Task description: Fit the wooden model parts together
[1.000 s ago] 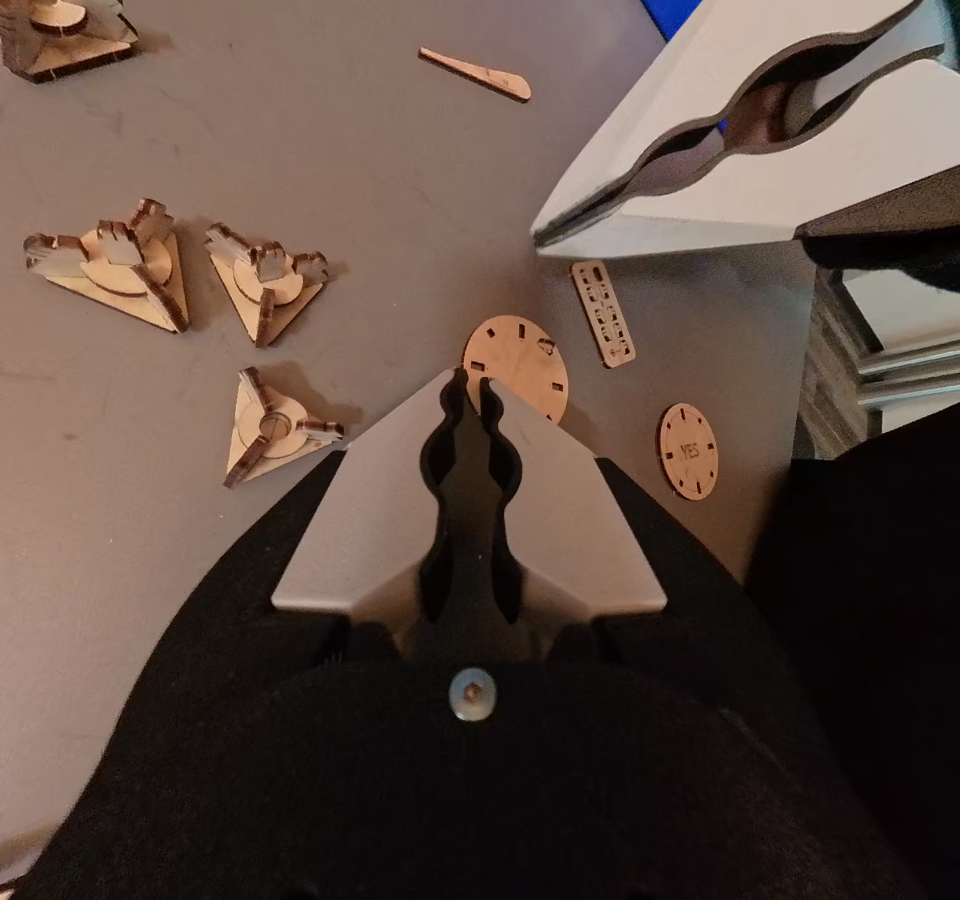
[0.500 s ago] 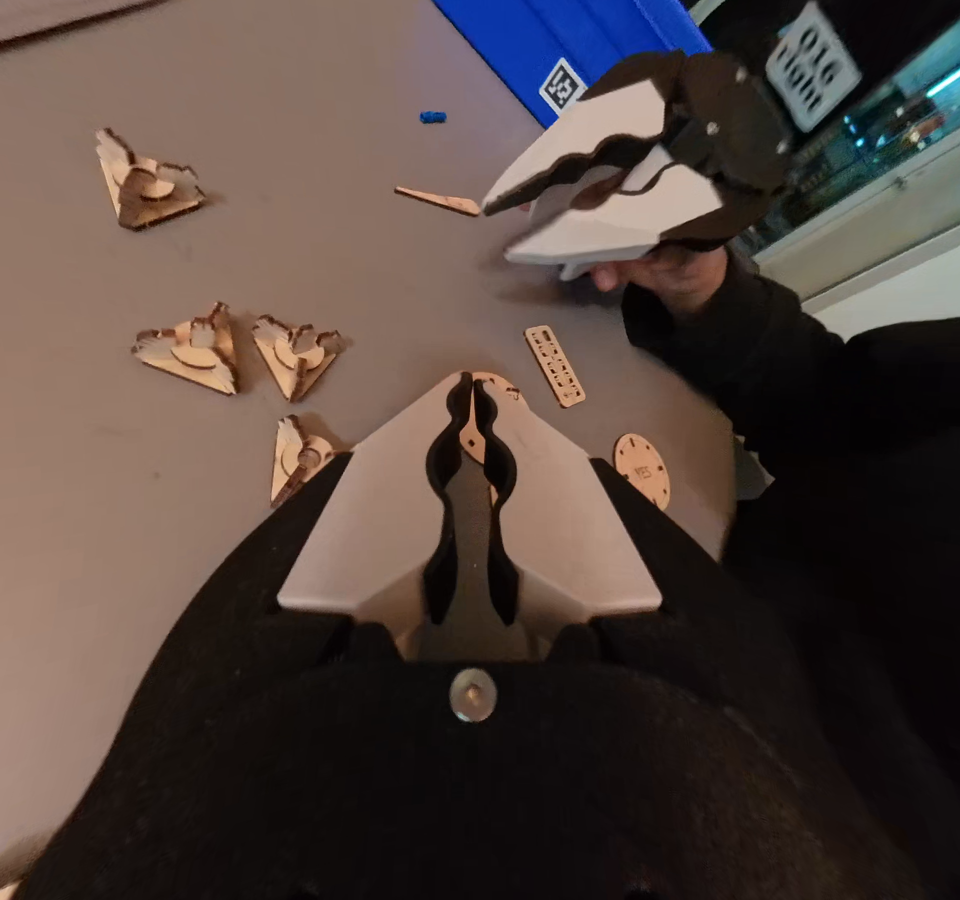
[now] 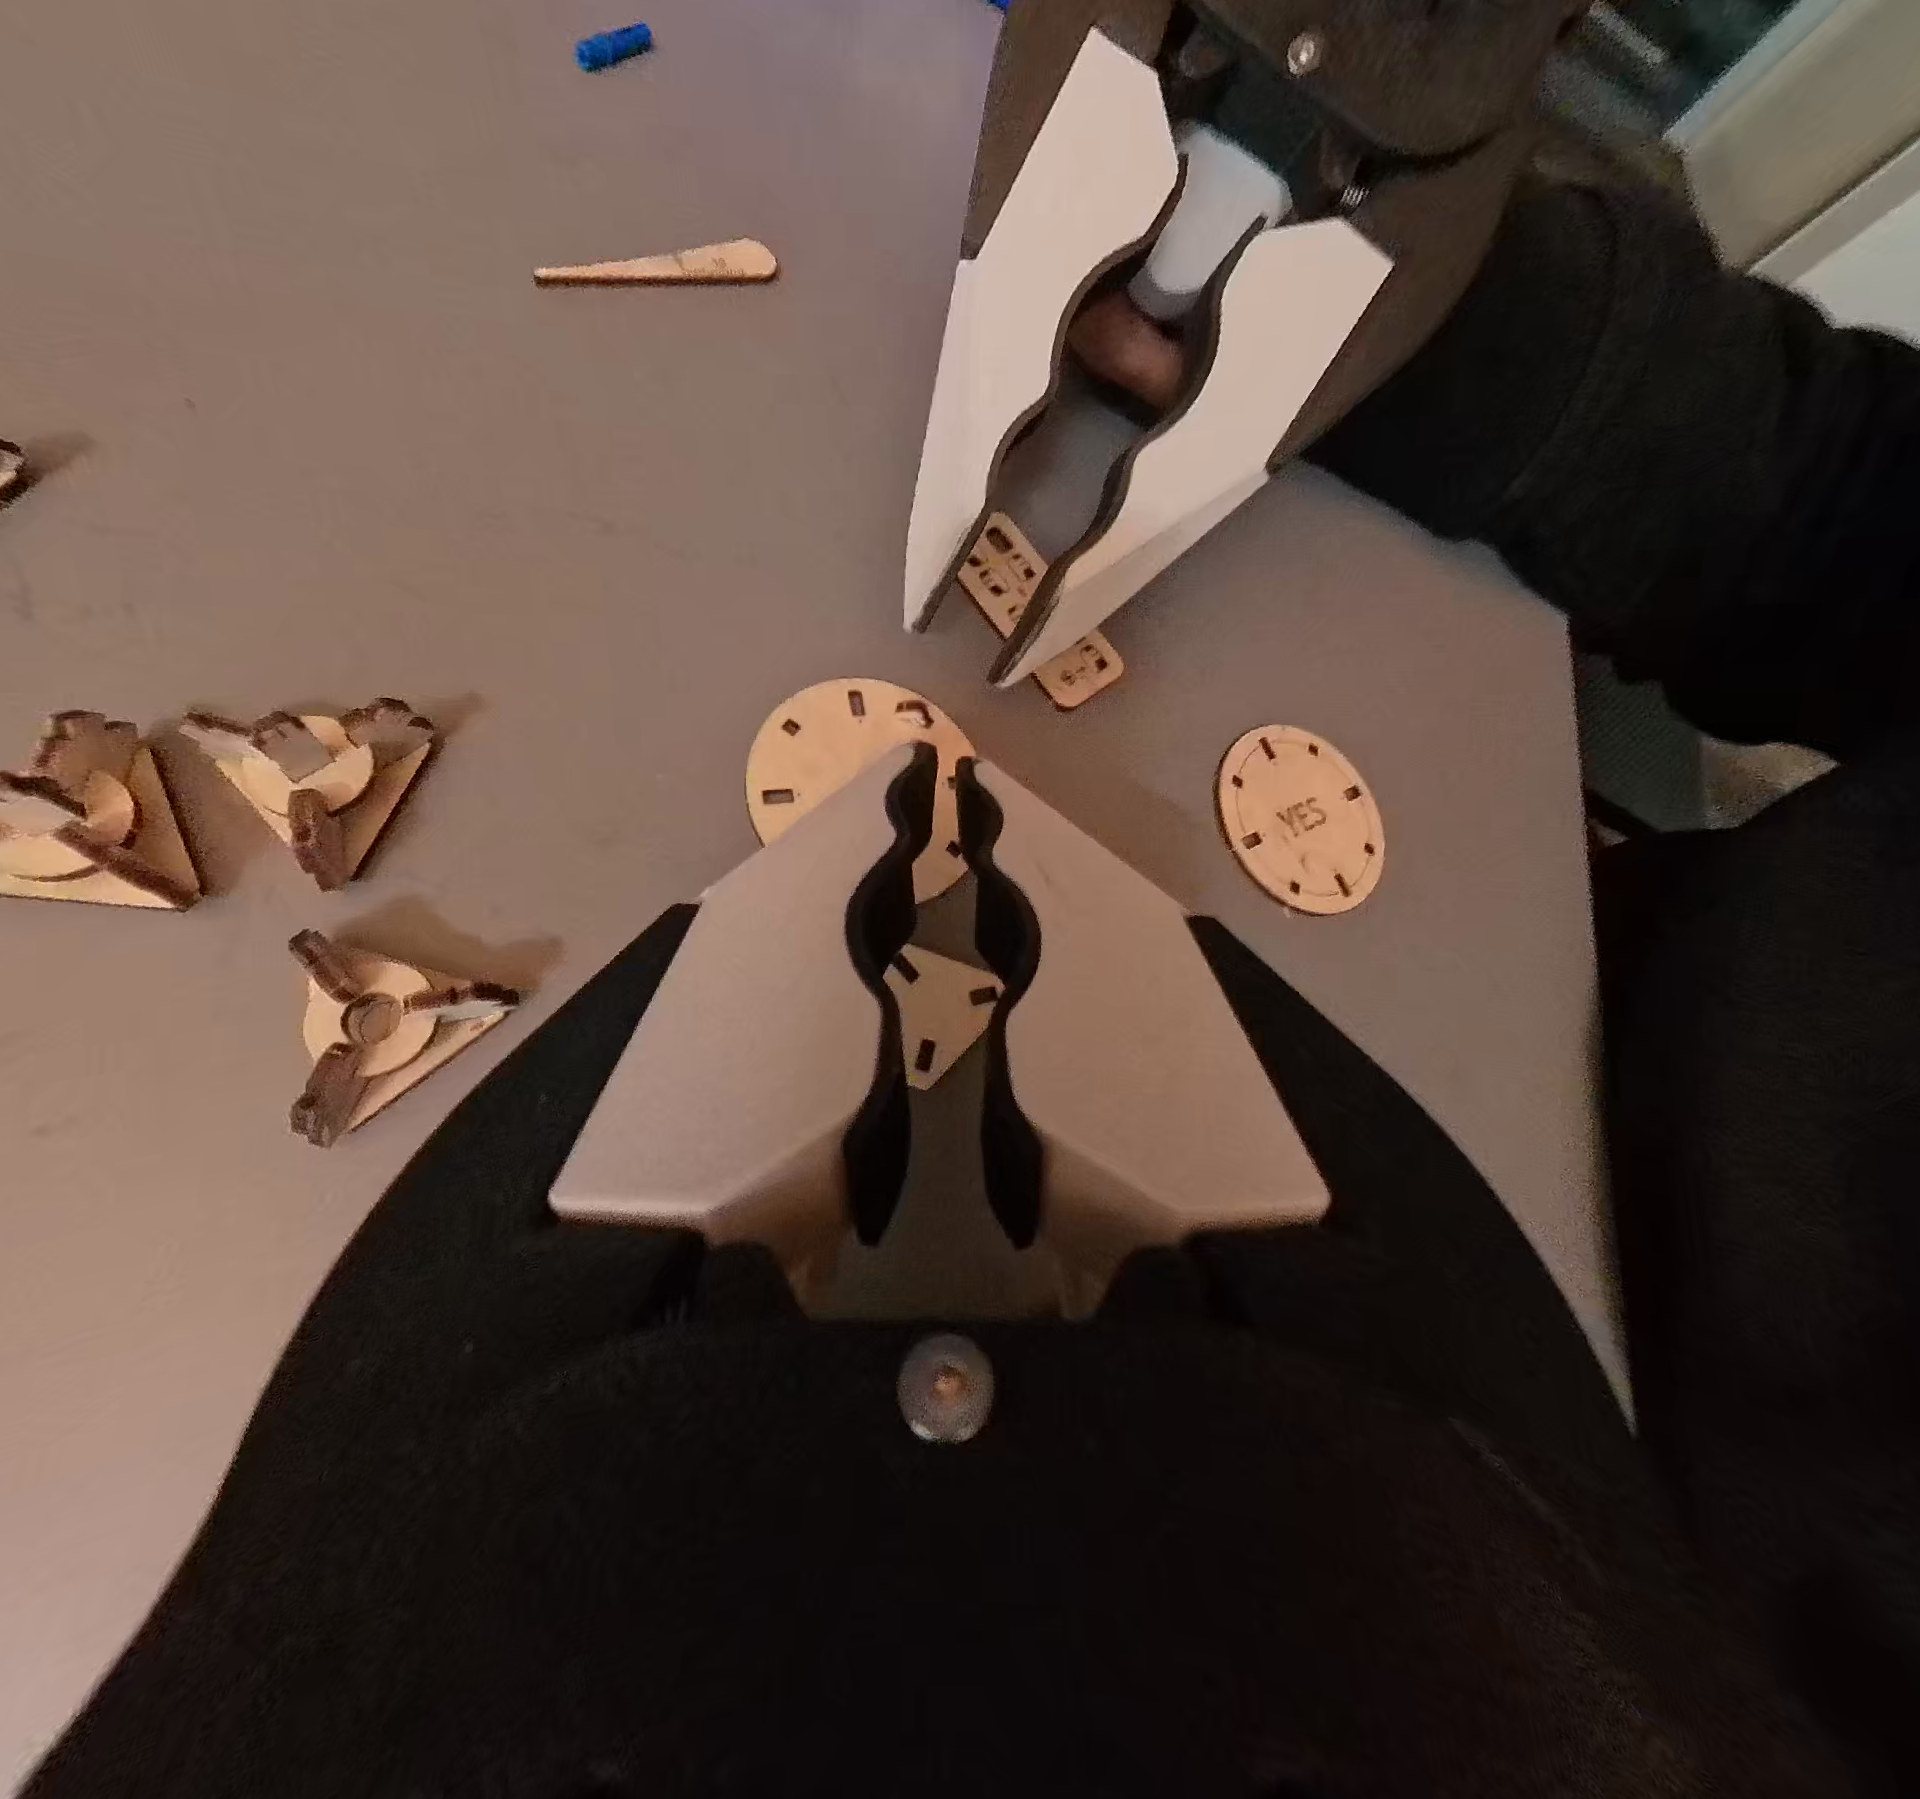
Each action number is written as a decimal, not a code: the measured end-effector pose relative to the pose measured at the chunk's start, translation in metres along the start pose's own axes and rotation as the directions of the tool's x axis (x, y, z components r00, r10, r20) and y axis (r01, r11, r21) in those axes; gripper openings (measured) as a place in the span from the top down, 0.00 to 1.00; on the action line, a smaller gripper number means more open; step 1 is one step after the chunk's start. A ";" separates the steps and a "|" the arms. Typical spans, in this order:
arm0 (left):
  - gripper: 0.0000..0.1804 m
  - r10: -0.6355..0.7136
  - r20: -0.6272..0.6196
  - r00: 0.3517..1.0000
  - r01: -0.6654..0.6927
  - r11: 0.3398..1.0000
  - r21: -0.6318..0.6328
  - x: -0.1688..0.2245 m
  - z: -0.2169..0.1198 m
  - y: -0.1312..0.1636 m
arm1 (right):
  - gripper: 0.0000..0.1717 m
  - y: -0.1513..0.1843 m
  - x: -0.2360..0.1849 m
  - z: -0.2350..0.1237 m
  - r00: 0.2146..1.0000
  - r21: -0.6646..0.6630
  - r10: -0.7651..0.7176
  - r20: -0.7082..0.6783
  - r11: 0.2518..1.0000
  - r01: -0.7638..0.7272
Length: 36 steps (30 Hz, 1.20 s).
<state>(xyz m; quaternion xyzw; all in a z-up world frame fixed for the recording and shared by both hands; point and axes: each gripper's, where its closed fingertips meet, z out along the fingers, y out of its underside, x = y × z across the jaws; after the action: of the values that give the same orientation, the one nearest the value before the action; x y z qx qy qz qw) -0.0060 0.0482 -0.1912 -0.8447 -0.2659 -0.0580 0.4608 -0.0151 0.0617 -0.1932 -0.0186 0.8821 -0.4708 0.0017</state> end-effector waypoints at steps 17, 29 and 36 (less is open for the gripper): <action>0.98 0.033 0.081 0.996 -0.025 0.995 -0.092 -0.007 0.010 0.015 | 0.94 0.009 -0.026 0.018 0.996 -0.109 -0.034 0.085 0.993 0.044; 1.00 0.048 0.111 0.993 -0.035 0.993 -0.115 -0.009 0.012 0.018 | 0.94 0.007 0.004 0.006 0.999 -0.072 0.002 -0.043 0.997 -0.005; 1.00 0.036 0.101 0.994 -0.024 0.993 -0.113 -0.009 0.012 0.018 | 0.86 -0.003 -0.001 0.009 1.000 -0.012 0.000 -0.009 1.000 0.000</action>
<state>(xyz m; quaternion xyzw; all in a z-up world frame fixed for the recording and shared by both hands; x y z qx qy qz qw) -0.0065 0.0468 -0.2144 -0.8749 -0.2728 -0.0223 0.3996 -0.0138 0.0530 -0.1957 -0.0165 0.8849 -0.4654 -0.0026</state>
